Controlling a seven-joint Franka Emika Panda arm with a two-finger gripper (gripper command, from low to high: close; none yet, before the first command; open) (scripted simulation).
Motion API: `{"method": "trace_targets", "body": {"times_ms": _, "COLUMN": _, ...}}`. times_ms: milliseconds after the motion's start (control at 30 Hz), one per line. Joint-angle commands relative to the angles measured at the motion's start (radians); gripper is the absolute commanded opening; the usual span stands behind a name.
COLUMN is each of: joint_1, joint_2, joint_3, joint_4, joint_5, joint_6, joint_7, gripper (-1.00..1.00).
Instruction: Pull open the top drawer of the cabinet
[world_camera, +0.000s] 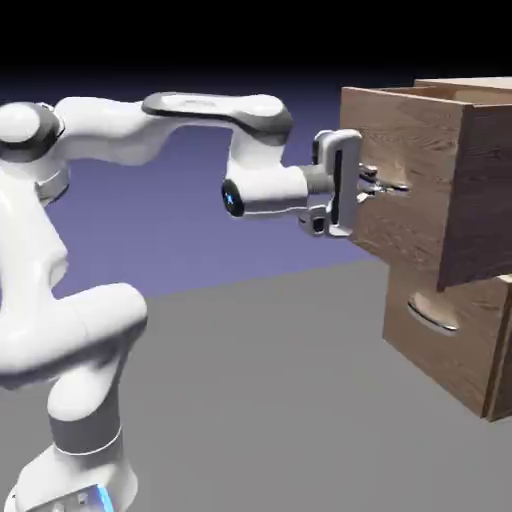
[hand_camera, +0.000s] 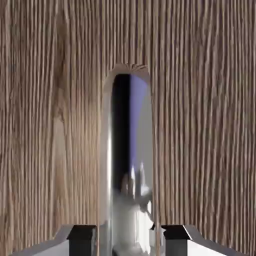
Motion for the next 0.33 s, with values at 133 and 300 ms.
{"method": "trace_targets", "body": {"times_ms": 133, "joint_1": 0.181, "joint_2": 0.092, "joint_3": -0.119, "joint_4": -0.141, "joint_5": -0.049, "joint_6": 0.028, "joint_7": 0.041, "gripper": -1.0}}
{"method": "trace_targets", "body": {"times_ms": 300, "joint_1": 0.256, "joint_2": 0.134, "joint_3": -0.162, "joint_4": -0.193, "joint_5": -0.073, "joint_6": 0.052, "joint_7": 0.059, "gripper": 1.0}}
